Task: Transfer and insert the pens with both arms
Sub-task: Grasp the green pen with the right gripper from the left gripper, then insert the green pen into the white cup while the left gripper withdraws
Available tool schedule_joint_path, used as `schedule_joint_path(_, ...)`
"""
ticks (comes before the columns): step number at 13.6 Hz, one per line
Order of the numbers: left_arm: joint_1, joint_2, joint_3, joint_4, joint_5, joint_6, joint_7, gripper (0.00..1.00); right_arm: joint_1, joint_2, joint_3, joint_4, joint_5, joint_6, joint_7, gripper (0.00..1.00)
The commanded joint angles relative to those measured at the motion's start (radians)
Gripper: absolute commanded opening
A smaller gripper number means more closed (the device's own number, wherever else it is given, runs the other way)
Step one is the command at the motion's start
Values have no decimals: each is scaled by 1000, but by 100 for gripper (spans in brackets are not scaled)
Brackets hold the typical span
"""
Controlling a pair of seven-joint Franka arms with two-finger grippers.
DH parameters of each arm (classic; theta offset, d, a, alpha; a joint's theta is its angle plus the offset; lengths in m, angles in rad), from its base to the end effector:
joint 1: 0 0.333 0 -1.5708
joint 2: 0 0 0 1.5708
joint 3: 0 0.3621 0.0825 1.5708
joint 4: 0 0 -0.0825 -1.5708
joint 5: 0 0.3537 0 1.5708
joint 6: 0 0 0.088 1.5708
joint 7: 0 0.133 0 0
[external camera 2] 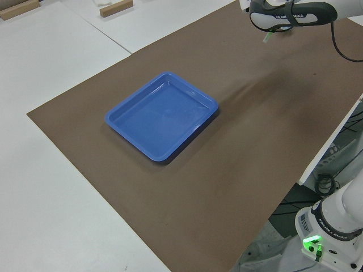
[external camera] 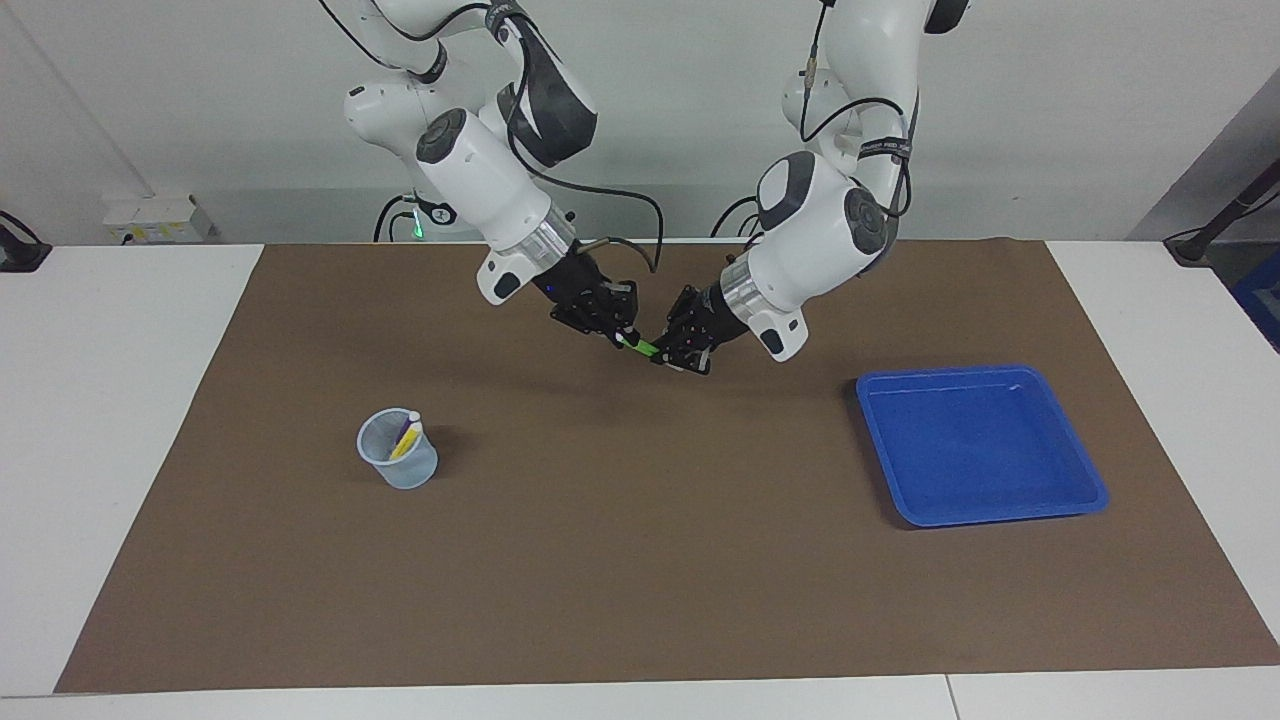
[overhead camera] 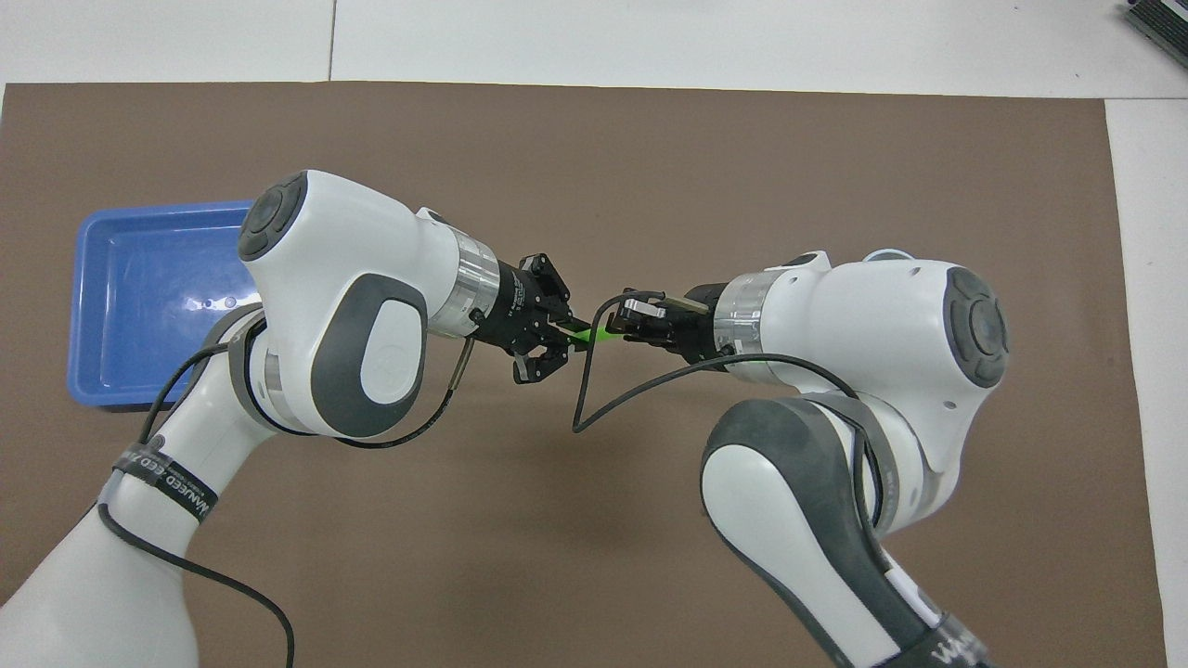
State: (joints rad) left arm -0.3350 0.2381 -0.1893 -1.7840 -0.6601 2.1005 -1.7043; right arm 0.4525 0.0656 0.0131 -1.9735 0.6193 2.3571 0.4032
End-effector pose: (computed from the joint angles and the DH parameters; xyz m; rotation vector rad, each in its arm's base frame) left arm 0.5234 -0.3414 0.4773 1.9717 1.8520 -0.7381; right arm 0.5161 0.2797 0.5093 -2.5253 0.3994 -0.0874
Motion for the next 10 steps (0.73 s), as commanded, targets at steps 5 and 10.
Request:
schedule_joint_path(5,7,-25,8,-17,-13,4,-9,0,-11,-13,-7,-5,-3,-10,-12,0)
schedule_joint_path(10,7,-33,8,-14,-12,4,-5,28,-18,-20,-13,5,-39,-45,-14,0)
